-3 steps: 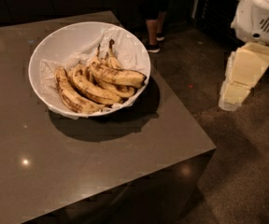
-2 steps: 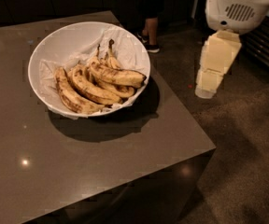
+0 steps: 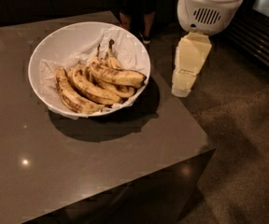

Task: Pick banana from white bowl

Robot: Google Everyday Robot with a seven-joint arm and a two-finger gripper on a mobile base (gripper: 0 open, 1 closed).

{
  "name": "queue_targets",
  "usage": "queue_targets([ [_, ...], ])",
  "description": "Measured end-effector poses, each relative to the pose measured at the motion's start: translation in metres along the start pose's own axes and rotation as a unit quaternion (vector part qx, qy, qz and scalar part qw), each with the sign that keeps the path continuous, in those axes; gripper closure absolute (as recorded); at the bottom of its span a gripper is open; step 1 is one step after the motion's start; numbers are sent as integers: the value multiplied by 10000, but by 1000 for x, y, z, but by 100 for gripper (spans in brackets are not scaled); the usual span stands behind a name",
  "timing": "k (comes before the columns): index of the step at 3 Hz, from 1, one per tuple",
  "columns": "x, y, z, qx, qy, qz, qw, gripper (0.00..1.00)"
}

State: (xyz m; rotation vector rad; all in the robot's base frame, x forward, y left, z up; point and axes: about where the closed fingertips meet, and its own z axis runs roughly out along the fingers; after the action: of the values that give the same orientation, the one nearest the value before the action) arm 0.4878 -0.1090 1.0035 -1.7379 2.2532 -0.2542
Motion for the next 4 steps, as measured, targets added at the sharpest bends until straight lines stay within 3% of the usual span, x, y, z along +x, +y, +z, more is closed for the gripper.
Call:
queue_targets([
  [1, -38, 13, 9, -51, 261, -403, 9988, 0],
  [2, -46, 11, 7, 47, 167, -453, 9988, 0],
  [3, -63, 5, 13, -113, -75, -378, 9992, 0],
  [4, -97, -5, 28, -419, -329, -398, 9978, 0],
])
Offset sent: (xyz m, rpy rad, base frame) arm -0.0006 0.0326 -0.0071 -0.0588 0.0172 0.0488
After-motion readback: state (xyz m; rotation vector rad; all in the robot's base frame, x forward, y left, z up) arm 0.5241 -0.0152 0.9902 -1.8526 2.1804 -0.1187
